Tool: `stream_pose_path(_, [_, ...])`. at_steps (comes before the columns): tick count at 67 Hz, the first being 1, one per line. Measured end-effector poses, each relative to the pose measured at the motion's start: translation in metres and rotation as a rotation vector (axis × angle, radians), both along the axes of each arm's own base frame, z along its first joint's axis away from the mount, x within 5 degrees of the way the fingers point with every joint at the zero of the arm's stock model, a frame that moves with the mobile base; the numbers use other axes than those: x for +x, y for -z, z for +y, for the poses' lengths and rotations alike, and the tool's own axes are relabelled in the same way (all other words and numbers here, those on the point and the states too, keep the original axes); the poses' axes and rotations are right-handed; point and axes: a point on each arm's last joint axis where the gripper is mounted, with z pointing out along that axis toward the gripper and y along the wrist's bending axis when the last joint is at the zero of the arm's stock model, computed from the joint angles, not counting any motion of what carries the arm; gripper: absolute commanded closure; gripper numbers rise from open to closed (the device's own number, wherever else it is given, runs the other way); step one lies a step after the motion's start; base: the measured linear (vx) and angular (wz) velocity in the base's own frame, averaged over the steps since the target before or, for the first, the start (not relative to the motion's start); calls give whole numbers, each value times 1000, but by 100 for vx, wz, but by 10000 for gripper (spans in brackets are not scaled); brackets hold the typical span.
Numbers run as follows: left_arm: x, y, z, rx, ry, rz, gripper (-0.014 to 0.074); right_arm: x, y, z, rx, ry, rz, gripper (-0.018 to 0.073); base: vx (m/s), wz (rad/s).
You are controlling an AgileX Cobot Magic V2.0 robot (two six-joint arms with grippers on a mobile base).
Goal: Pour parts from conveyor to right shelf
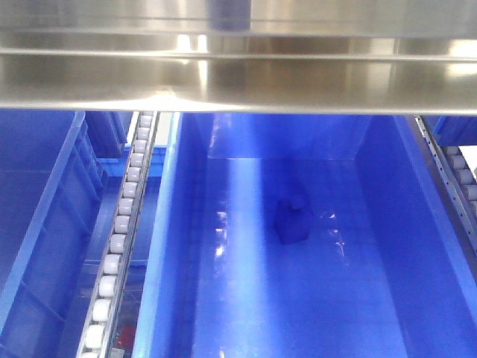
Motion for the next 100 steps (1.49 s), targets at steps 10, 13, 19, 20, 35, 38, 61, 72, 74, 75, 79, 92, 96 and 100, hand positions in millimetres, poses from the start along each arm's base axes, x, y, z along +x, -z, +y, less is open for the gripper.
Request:
stream_pose_path(10, [0, 0, 0, 0, 0, 0, 603, 0, 0, 0, 0, 0, 0, 568, 0, 0])
stream_pose_path(13, [0, 0, 0, 0, 0, 0, 603, 0, 0, 0, 0, 0, 0, 568, 0, 0])
stream_pose_path(19, [0, 0, 0, 0, 0, 0, 603, 0, 0, 0, -7, 6, -4, 568, 0, 0])
stream_pose_path(20, [0, 0, 0, 0, 0, 0, 603, 0, 0, 0, -11, 9, -7, 568, 0, 0])
stream_pose_path(35, [0, 0, 0, 0, 0, 0, 603, 4, 0, -7, -59, 231, -30, 568, 0, 0])
stream_pose_path(38, [0, 0, 0, 0, 0, 0, 603, 5, -1, -8, -63, 294, -30, 568, 0, 0])
stream_pose_path(61, [0, 0, 0, 0, 0, 0, 603, 26, 43, -22, -30, 576, -30, 568, 0, 0])
stream_pose_path(72, [0, 0, 0, 0, 0, 0, 603, 33, 63, -24, -19, 591, -62, 568, 0, 0])
stream_pose_path(74, [0, 0, 0, 0, 0, 0, 603, 34, 67, -24, -16, 590, -60, 568, 0, 0])
stream_pose_path(75, [0, 0, 0, 0, 0, 0, 603, 34, 68, -24, -15, 589, -66, 568, 0, 0])
stream_pose_path(79, [0, 0, 0, 0, 0, 0, 603, 36, 75, -23, -13, 587, -70, 568, 0, 0])
stream_pose_path(92, [0, 0, 0, 0, 0, 0, 603, 35, 82, -23, 2, 581, -125, 568, 0, 0])
stream_pose_path(96, [0, 0, 0, 0, 0, 0, 603, 35, 82, -23, 3, 581, -132, 568, 0, 0])
stream_pose_path(100, [0, 0, 0, 0, 0, 0, 603, 35, 82, -23, 3, 581, -132, 568, 0, 0])
